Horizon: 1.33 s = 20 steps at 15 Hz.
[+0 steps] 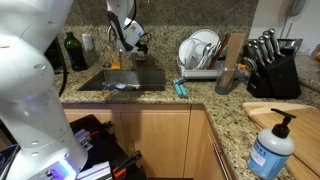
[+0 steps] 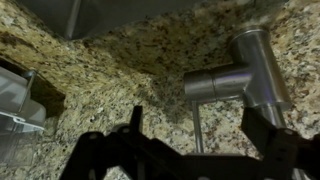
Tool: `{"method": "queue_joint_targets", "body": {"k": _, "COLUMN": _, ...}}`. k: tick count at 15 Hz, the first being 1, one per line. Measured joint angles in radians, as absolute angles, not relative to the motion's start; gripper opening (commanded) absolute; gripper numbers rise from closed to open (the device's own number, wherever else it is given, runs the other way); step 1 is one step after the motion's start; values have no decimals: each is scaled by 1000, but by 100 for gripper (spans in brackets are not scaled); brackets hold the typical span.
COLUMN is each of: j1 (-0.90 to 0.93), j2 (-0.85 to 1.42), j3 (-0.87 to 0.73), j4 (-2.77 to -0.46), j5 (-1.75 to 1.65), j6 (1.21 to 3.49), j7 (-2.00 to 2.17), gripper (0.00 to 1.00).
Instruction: Open the faucet
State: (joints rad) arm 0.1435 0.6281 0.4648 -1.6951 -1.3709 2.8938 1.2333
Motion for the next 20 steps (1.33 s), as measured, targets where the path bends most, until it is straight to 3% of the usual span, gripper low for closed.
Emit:
{"method": "queue_joint_targets", "body": {"k": 6, "j1": 237, "j2": 690, "j3": 345, "j4": -1513, "j5": -1809, "j6": 2905, "j7": 1640, "gripper": 100}}
{"method": "queue_joint_targets", "body": {"k": 15, "j1": 221, "j2": 752, "j3": 361, "j4": -1506, "j5": -1584, "j6": 2985, "j7": 1554, "gripper": 100}}
{"method": "queue_joint_targets", "body": {"k": 20, "j1": 253, "j2": 763, "j3": 337, "j4": -1443, "j5": -1741, "j6": 2975, "j7": 1661, "gripper": 100}}
